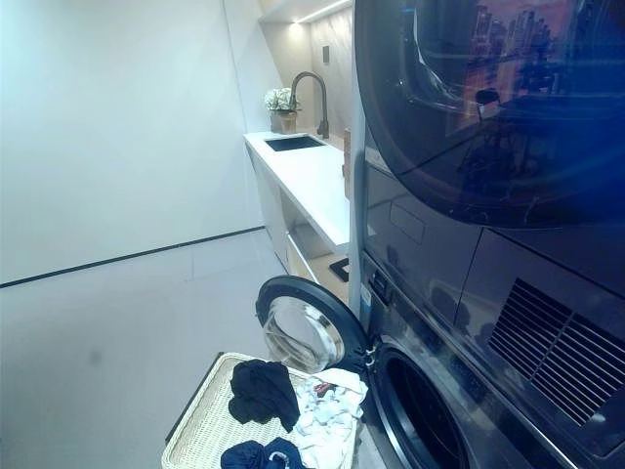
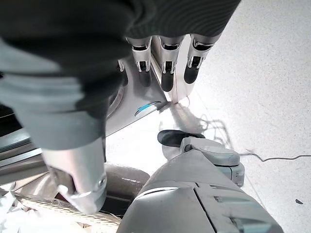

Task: Put the clothes into the washing machine.

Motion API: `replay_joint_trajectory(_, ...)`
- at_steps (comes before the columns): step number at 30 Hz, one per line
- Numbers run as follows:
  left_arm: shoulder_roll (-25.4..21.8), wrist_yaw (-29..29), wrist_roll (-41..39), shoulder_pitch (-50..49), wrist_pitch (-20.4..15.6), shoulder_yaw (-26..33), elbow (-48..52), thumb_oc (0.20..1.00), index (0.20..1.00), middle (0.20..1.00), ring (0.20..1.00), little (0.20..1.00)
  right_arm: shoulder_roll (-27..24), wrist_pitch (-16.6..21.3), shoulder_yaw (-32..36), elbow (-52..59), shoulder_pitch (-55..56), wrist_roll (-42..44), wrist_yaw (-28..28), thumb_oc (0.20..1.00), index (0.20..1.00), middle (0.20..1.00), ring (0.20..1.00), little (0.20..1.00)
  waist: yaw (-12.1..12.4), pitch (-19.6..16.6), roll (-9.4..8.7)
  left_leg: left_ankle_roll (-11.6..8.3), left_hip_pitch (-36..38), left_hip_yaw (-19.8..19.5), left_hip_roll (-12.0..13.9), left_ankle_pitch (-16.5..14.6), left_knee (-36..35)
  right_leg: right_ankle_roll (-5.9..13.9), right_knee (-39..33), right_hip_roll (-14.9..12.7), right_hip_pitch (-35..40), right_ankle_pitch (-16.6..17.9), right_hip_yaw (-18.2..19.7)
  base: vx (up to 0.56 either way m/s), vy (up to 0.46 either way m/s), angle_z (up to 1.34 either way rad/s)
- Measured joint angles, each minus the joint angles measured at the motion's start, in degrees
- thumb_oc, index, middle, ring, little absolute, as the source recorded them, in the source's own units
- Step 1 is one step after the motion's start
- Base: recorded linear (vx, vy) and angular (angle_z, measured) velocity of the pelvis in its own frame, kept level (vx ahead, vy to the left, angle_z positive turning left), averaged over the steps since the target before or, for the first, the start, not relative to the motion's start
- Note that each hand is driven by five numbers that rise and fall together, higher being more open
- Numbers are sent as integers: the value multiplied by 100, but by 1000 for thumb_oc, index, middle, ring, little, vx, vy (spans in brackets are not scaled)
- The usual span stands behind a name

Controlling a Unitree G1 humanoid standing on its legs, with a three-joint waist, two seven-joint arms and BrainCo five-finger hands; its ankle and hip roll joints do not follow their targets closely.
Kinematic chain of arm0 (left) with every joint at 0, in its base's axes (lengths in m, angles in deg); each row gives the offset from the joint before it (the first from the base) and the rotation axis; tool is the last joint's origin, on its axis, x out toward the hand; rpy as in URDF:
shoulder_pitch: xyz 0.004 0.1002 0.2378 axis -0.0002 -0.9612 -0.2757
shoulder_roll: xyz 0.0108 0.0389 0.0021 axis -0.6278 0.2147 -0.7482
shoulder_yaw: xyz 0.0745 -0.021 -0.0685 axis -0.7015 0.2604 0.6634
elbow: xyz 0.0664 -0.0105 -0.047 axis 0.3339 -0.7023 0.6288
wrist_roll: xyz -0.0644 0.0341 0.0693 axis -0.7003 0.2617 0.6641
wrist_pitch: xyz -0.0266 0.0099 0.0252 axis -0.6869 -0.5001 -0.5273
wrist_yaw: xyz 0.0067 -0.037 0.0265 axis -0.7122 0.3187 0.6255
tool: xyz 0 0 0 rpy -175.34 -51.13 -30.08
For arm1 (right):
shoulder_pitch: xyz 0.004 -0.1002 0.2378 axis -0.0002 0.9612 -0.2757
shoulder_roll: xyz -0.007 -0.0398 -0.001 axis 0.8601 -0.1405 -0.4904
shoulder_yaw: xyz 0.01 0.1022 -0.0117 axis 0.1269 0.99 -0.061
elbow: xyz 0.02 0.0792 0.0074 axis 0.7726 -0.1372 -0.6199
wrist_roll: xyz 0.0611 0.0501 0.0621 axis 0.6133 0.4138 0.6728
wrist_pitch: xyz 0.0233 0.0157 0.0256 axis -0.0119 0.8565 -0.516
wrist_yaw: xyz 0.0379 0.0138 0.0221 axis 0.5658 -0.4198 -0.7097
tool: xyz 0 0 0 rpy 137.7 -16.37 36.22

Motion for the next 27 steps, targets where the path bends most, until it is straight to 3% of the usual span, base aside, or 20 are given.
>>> replay_joint_trajectory(7, -1, -79, -146, 10, -4, -3, 10, 1000, 1000, 1000, 1000, 1000, -13, 1, -119, 26, -23, -4, 3, 1000, 1000, 1000, 1000, 1000, 2, 5, 1, 3, -87, 0, 24, 4, -1, -3, 0, 1, -89, 4, 1, 14, 0, 0)
replay_joint_trajectory(12, -2, -268, -568, 212, -116, -12, 103, 1000, 1000, 1000, 1000, 1000, -113, 60, -260, 135, -296, 122, -19, 1000, 1000, 1000, 1000, 1000, 2, 189, 71, 1, -557, -21, 2, 103, 26, -14, -1, 15, -570, 103, 14, -120, 0, -1)
replay_joint_trajectory(17, 1, -624, -1168, 1047, -563, -16, 653, 1000, 1000, 1000, 1000, 1000, -187, 281, -375, 364, -1102, 431, -182, 1000, 1000, 1000, 1000, 1000, 0, 1230, 133, -21, -1211, -137, -48, 422, 45, -50, 32, 26, -1186, 402, -4, -149, 1, 5)
replay_joint_trajectory(27, -232, -1776, -1630, 2270, -1495, -17, 1671, 1000, 1000, 1000, 1000, 1000, -449, 385, -443, 648, -2483, 903, -353, 1000, 1000, 1000, 1000, 1000, 12, 2641, 215, 37, -2054, -243, -159, 640, 66, -34, 39, -69, -1975, 631, -54, -63, 28, 4)
